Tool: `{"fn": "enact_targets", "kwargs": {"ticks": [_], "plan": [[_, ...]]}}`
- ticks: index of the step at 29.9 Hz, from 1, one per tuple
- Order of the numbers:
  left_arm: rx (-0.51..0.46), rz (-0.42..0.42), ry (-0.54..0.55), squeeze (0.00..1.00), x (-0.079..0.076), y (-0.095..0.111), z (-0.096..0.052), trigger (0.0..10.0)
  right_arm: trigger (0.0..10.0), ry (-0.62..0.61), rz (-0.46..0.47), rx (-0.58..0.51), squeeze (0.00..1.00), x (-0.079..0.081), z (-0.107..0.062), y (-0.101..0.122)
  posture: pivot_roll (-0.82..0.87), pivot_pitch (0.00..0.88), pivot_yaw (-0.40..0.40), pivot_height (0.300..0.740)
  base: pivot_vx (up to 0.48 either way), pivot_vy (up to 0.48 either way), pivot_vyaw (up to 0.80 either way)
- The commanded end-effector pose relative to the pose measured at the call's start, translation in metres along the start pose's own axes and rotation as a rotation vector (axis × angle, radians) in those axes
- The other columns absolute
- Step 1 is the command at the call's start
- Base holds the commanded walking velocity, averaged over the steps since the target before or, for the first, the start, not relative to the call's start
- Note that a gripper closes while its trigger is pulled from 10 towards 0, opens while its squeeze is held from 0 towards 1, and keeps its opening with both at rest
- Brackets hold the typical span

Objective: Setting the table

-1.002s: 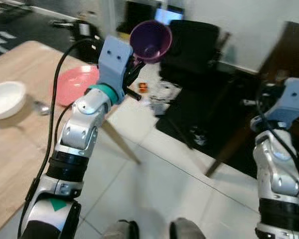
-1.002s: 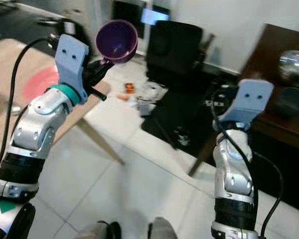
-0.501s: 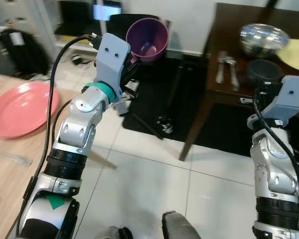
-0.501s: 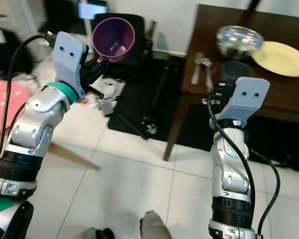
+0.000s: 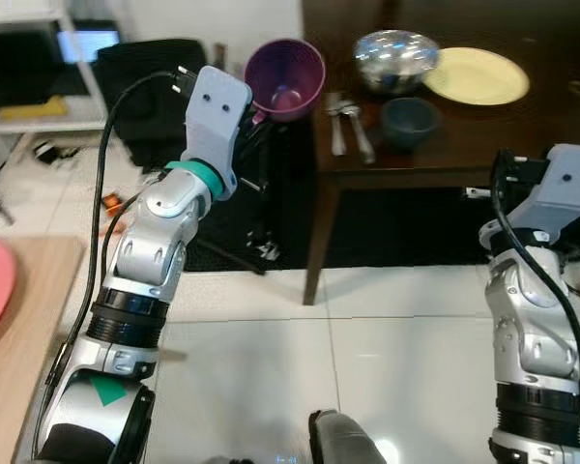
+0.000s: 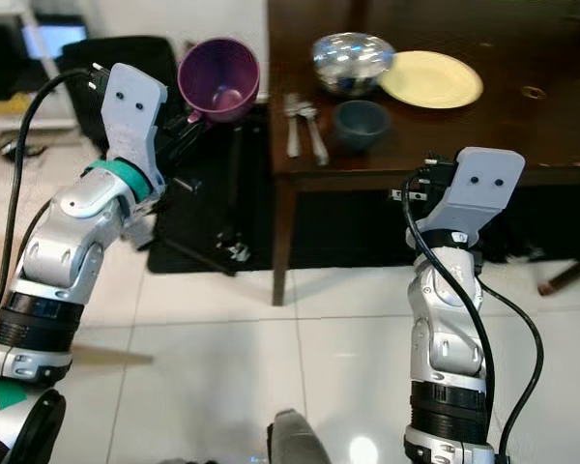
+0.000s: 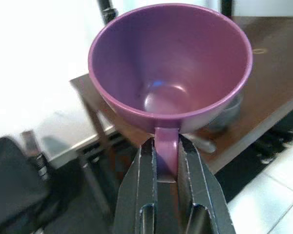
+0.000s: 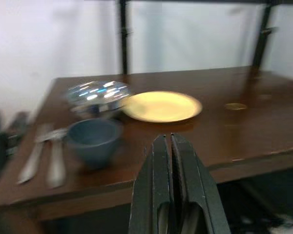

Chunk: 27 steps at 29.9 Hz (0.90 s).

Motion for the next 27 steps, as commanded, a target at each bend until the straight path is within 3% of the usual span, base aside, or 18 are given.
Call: {"fn": "enact_targets", "kwargs": {"ticks": [1,27], "plan": [[0.017,0.000,0.012,0.00,0.0044,-0.0061,-0.0023,10.0,10.0,0.008,0.011,0.017,0.00,0.0038,-0.0024,-0.0042,-0.01,0.000,0.086,0.740,0.000,0.000,-0.80],[0.020,-0.015,-0.002,0.00,0.0014,-0.0085,-0.0006,10.0,10.0,0.009,0.011,0.016,0.00,0.0040,-0.0028,-0.0038,-0.01,0.000,0.089,0.740,0.000,0.000,-0.80]]}}
Point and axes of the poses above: a point about 5 cm out from each wrist's last joint towards the gripper, its own z axis pointing out of the wrist towards the gripper, its own y axis along the axis of the wrist's last joint, x = y × z, the point moved 4 cm from there along z, pointing out of the wrist towards the gripper, and after that the axes turned 13 degrees about -z, right-handed, at the moved point
